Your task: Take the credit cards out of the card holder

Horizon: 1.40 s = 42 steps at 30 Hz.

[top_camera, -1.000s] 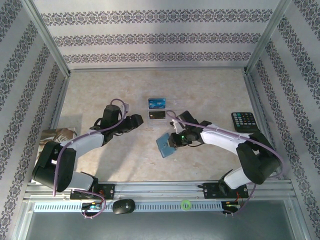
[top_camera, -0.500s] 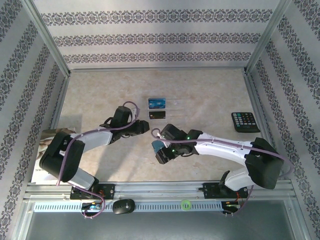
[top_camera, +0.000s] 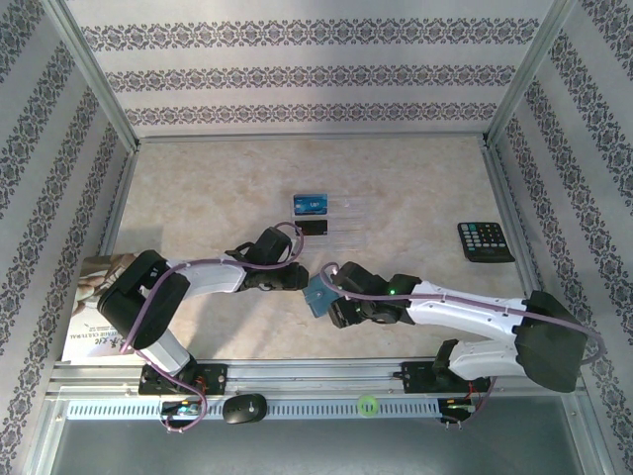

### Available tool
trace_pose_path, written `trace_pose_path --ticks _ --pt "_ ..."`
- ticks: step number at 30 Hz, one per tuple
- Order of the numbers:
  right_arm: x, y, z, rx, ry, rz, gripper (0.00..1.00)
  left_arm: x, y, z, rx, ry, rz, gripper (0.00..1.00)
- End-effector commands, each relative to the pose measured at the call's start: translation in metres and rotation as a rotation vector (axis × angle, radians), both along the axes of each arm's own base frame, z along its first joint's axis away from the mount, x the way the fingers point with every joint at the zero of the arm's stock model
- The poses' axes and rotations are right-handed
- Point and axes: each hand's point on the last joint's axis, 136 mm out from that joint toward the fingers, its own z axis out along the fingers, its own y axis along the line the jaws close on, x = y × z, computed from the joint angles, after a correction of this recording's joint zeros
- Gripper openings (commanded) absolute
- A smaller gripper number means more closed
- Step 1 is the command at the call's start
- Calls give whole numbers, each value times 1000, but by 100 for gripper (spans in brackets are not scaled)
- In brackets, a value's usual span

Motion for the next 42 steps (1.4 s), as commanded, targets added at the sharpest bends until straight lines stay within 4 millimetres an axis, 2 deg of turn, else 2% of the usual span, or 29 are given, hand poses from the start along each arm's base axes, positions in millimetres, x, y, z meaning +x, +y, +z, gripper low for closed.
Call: trace_pose_path --ticks 1,3,6,10,17,20,23,28,31,33,36,39,42 --pt "0 -8 -20 -35 47 -50 43 -34 8 -11 62 77 -62 27" --pt "1 -11 -29 -52 67 -70 35 -39 3 -5 41 86 -81 27" --pt "10 -12 -34 -48 65 -92 32 -51 -3 -2 14 130 -107 27" --pt "33 -13 -37 -46 48 -130 28 -68 -13 -1 -36 206 -144 26" --pt "85 -4 -24 37 0 -164 28 -96 -36 15 -185 315 -219 26" --pt "101 -7 -14 48 -35 -189 30 -98 -38 24 -225 307 -221 28" --pt "109 -16 5 77 -76 -217 33 -96 -33 40 -227 242 -221 35" --pt "93 -30 24 93 -71 -237 40 -101 -19 54 -192 209 -199 37" --pt "73 -31 25 175 -12 -287 46 -90 -4 61 -136 98 -153 41" --pt "60 -27 23 247 39 -321 51 -77 2 67 -91 12 -129 43" --pt "41 -17 20 315 120 -345 53 -48 6 72 -28 -126 -84 46" --pt "21 -8 15 328 198 -344 52 -18 -4 71 -14 -238 -65 45" --pt "7 -4 7 329 248 -333 47 7 -17 63 -19 -279 -69 40"
